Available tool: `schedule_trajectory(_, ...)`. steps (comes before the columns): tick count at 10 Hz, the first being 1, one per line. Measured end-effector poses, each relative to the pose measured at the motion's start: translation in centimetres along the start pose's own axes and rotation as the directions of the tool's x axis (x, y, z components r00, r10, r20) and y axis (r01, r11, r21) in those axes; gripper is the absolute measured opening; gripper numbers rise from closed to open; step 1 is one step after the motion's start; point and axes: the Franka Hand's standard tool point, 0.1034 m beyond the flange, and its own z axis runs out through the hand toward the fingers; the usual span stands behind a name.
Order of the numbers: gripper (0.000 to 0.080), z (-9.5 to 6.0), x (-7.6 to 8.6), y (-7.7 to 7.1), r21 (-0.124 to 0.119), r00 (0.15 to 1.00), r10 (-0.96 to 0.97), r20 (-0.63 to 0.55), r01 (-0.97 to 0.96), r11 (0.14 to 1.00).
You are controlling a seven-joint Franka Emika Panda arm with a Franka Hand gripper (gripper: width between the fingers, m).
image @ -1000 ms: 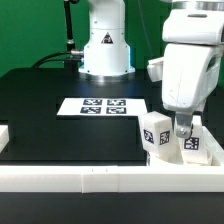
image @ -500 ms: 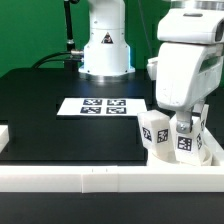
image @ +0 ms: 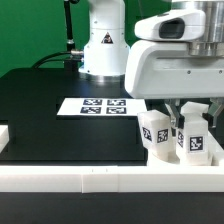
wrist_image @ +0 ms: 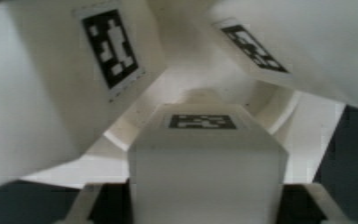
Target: Assemble stool
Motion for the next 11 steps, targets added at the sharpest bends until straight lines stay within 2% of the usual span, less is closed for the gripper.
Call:
schedule_trajectory(1, 0.0343, 0.2, -0.2, -0.5, 0.005, 0.983, 0.181, 0.003, -0.181, 0.983)
schedule_trajectory(3, 0.0343, 0.2, -0.2, -0.9, 0.011, 0.922, 0.387, 0.008, -0.387, 0.922)
schedule_trajectory(7, 0.0343, 0.2, -0.3, -1.1, 0.019, 0.748, 0.663, 0.025, -0.664, 0.748)
schedule_trajectory(9, 0.0343, 0.4, -0.5, -1.5, 0.063, 0.445, 0.894, 0.048, -0.895, 0.442)
schedule_trajectory(10, 0.0343, 0.4, -0.5, -1.4, 0.080, 0.340, 0.938, 0.070, -0.939, 0.334)
schedule_trajectory(11, 0.0343, 0.4, -0.4, -1.7, 0.084, 0.162, 0.981, 0.103, -0.985, 0.153)
